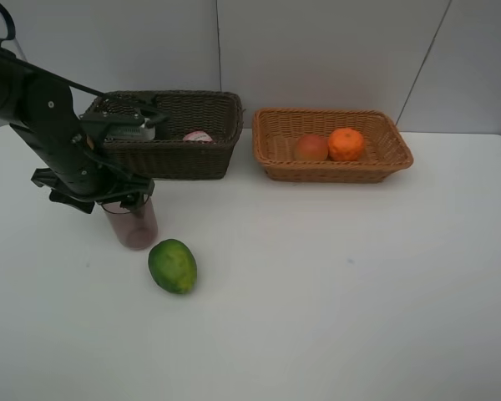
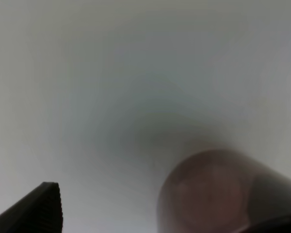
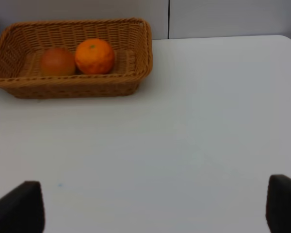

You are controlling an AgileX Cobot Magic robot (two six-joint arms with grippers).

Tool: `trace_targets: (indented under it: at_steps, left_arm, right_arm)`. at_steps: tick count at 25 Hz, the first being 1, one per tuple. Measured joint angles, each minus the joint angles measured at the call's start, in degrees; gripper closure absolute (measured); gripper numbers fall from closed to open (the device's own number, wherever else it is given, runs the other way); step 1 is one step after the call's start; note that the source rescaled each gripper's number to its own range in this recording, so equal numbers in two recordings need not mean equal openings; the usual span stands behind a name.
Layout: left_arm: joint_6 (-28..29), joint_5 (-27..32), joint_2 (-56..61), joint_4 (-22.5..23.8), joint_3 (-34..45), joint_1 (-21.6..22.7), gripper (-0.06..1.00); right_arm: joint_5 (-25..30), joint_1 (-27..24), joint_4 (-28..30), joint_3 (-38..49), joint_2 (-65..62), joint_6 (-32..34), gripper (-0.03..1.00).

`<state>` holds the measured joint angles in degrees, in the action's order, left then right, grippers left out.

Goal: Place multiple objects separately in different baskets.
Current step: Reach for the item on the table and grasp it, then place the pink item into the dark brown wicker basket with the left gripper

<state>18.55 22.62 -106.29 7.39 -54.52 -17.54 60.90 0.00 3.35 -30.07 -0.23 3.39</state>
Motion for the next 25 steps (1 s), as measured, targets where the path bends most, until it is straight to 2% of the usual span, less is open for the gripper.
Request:
trace_targets:
  at_steps: [5, 8, 10, 12, 16, 17, 25]
  left_arm:
    - [0.00, -1.15, -1.80, 0.00, 0.00, 0.00, -0.05]
    - [0.00, -1.27, -2.50, 0.09, -0.06, 0.00, 0.02]
    - [0.00, -1.32, -2.50, 0.38, -0.06, 0.00, 0.17]
    - [0.00, -1.38, -2.50, 0.82, -0.06, 0.00, 0.39]
    - [0.00, -1.59, -2.69, 1.09, -0.06, 0.00, 0.91]
    - [0.00, -1.75, -2.69, 1.28, -0.06, 0.00, 0.94]
    - [0.02, -1.80, -2.69, 1.35, -0.06, 0.00, 0.94]
  right_arm:
    - [0.00, 0.00, 0.00, 0.00, 0.00, 0.00, -0.03]
    - [-0.05, 0.00, 0.00, 0.00, 0.00, 0.00, -0.03]
    - [-0.05, 0.00, 0.00, 0.00, 0.00, 0.00, -0.03]
    - [-0.05, 0.00, 0.00, 0.00, 0.00, 0.00, -0.03]
    - [-0.05, 0.00, 0.00, 0.00, 0.00, 0.00, -0.03]
    - [-0.05, 0.00, 0.00, 0.00, 0.00, 0.00, -0.03]
    - [-0.05, 0.00, 0.00, 0.00, 0.00, 0.00, -0.03]
